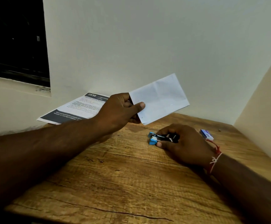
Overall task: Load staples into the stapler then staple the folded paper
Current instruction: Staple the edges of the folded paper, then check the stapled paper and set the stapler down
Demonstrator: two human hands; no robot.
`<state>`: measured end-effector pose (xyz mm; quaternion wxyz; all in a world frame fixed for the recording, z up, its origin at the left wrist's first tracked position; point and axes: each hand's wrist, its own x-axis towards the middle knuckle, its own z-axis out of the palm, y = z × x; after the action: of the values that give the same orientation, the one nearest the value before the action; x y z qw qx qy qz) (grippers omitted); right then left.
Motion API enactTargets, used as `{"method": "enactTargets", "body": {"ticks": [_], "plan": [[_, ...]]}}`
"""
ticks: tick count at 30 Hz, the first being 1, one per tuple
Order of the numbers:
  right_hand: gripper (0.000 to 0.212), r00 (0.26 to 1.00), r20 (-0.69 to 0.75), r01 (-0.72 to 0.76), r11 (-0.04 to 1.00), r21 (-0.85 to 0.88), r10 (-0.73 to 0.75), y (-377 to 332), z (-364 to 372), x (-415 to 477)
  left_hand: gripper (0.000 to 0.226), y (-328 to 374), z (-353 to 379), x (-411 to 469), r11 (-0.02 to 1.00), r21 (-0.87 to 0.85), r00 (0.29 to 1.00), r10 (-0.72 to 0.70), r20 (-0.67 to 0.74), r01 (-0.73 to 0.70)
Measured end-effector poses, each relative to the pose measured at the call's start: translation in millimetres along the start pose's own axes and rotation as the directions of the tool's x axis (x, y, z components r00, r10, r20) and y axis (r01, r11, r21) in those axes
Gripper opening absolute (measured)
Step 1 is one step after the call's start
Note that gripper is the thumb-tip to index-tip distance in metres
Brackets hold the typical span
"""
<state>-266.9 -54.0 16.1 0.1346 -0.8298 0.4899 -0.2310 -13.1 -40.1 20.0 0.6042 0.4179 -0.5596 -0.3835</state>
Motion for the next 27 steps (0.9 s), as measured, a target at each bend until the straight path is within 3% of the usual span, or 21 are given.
{"method": "enactTargets", "body": {"ticks": [2, 4, 7, 9, 10, 14, 16, 18, 22, 27], "plan": [[0.026, 0.999, -0.006, -0.031, 0.997, 0.067, 0.032, -1, 0, -1, 0.033, 0, 1, -1, 1.0, -0.006, 1.0, 0.007, 0.004, -0.007], [0.031, 0.994, -0.053, -0.072, 0.94, 0.334, 0.095, -3, 0, -1, 0.034, 0, 0, -1, 1.0, 0.018, 1.0, 0.018, -0.005, -0.018], [0.037, 0.985, -0.041, -0.068, 0.603, 0.795, 0.166, -7, 0, 4, 0.037, -2, -1, 1, 0.992, 0.111, 0.998, 0.055, -0.003, -0.054], [0.029, 0.975, -0.051, -0.044, 0.406, 0.913, 0.218, -7, 0, 8, 0.039, -3, -2, 1, 0.971, 0.224, 0.996, 0.085, -0.01, -0.081], [0.024, 0.97, -0.055, -0.038, 0.372, 0.928, 0.237, -7, -1, 8, 0.044, -3, -1, 1, 0.947, 0.306, 0.994, 0.108, -0.022, -0.096], [0.02, 0.962, -0.109, -0.009, 0.43, 0.903, 0.25, -8, -1, 5, 0.086, -2, 1, -4, 0.776, 0.591, 0.936, 0.34, -0.094, -0.223], [0.024, 0.963, -0.155, 0.026, 0.498, 0.867, 0.219, -12, 1, 2, 0.074, 2, 3, -8, 0.612, 0.687, 0.846, 0.532, 0.009, -0.392], [0.026, 0.974, -0.171, 0.06, 0.559, 0.827, 0.149, -17, 3, -2, 0.048, 7, 10, -13, 0.501, 0.688, 0.777, 0.612, 0.148, -0.525], [0.037, 0.982, -0.185, 0.156, 0.733, 0.662, -0.042, -23, 2, -10, 0.041, 4, 23, -22, 0.591, 0.582, 0.808, 0.546, 0.222, -0.559], [0.051, 0.973, -0.206, 0.211, 0.739, 0.64, -0.099, -20, 3, -10, 0.03, 9, 21, -20, 0.665, 0.548, 0.841, 0.522, 0.145, -0.507]]}}
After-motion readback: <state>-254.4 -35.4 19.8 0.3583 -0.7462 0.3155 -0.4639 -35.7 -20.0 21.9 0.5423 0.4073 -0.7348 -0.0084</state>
